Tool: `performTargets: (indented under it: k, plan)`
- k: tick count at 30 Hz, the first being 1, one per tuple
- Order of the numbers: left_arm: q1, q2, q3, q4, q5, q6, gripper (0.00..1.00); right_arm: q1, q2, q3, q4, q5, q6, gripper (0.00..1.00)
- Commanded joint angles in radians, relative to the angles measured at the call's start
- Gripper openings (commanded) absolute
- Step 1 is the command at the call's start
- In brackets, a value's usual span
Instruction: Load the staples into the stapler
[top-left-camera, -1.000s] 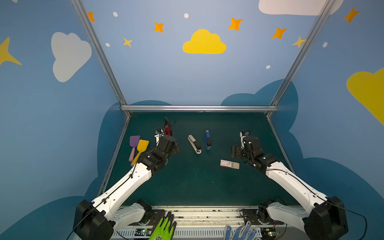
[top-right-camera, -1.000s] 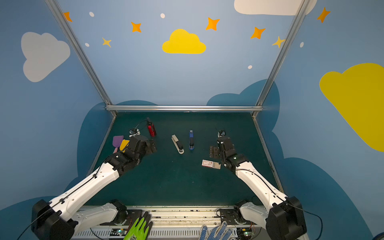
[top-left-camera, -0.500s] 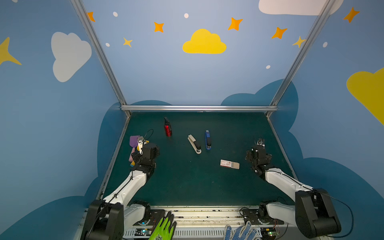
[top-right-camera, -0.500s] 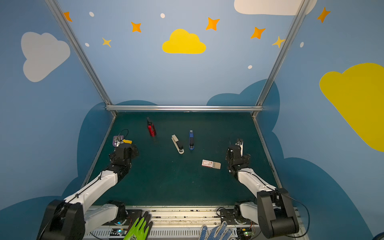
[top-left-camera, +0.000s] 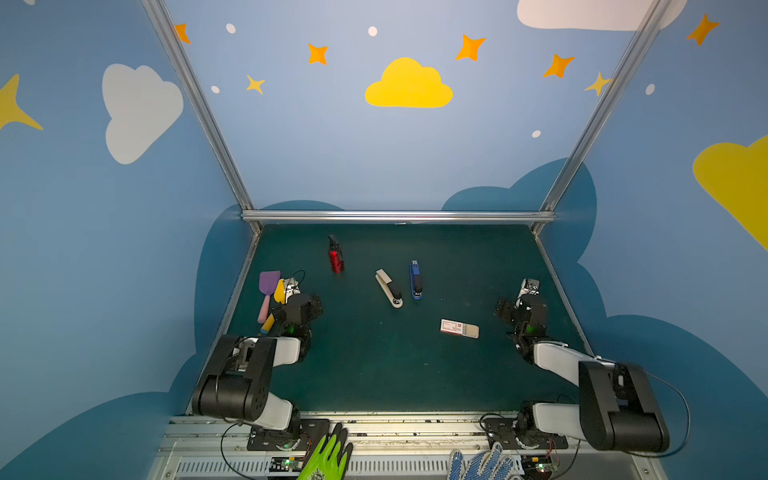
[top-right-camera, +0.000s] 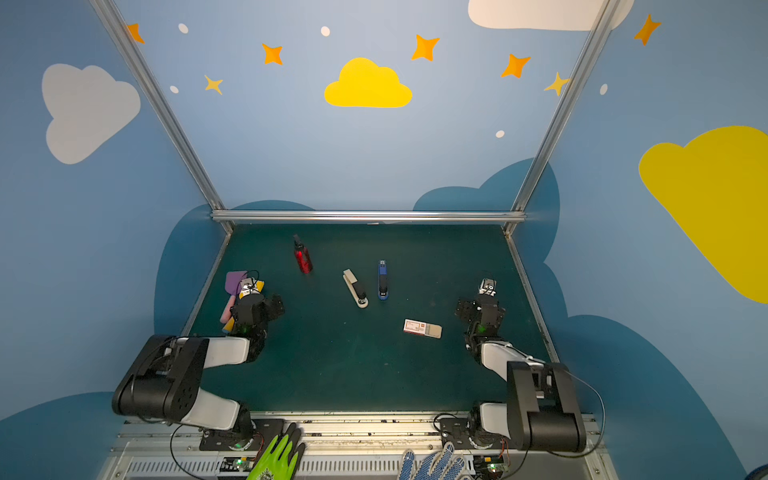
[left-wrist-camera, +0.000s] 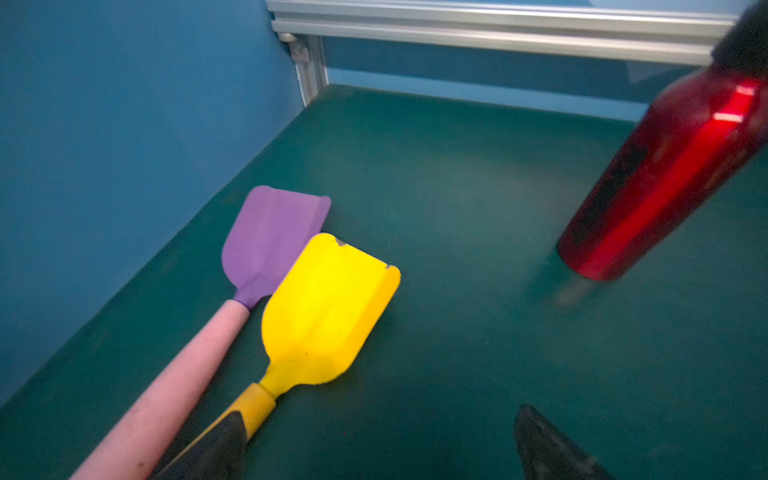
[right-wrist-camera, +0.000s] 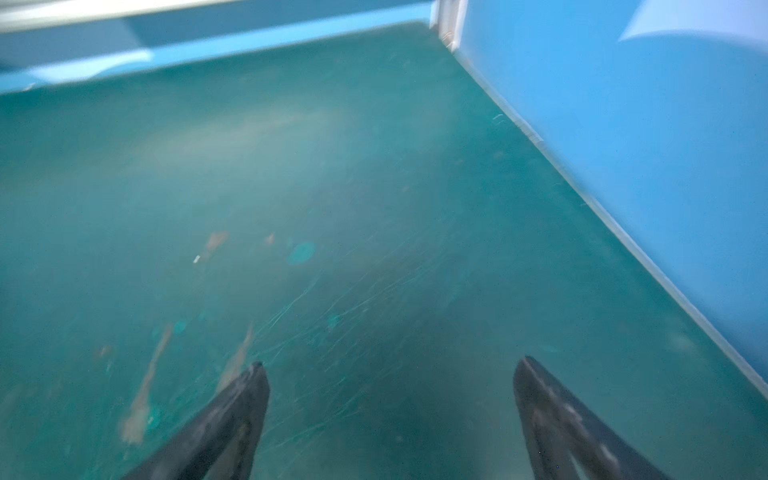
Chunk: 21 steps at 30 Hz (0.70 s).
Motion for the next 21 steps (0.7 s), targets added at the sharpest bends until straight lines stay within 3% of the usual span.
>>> performTargets:
  k: [1,3,6,21]
  plan:
    - [0.018,-0.006,0.031,0.048,0.088,0.035,1.0,-0.003,0.066,0.064,0.067,-0.107,-0.053,0.92]
    - [0.026,0.0,0.05,0.02,0.096,0.024,1.0,0.003,0.078,0.194,-0.191,-0.104,-0.003,0.92]
    - [0.029,0.0,0.052,0.016,0.103,0.022,1.0,0.003,0.074,0.162,-0.121,-0.112,-0.028,0.92]
    - [0.031,0.0,0.051,0.017,0.103,0.022,1.0,-0.006,0.082,0.189,-0.175,-0.135,-0.005,0.92]
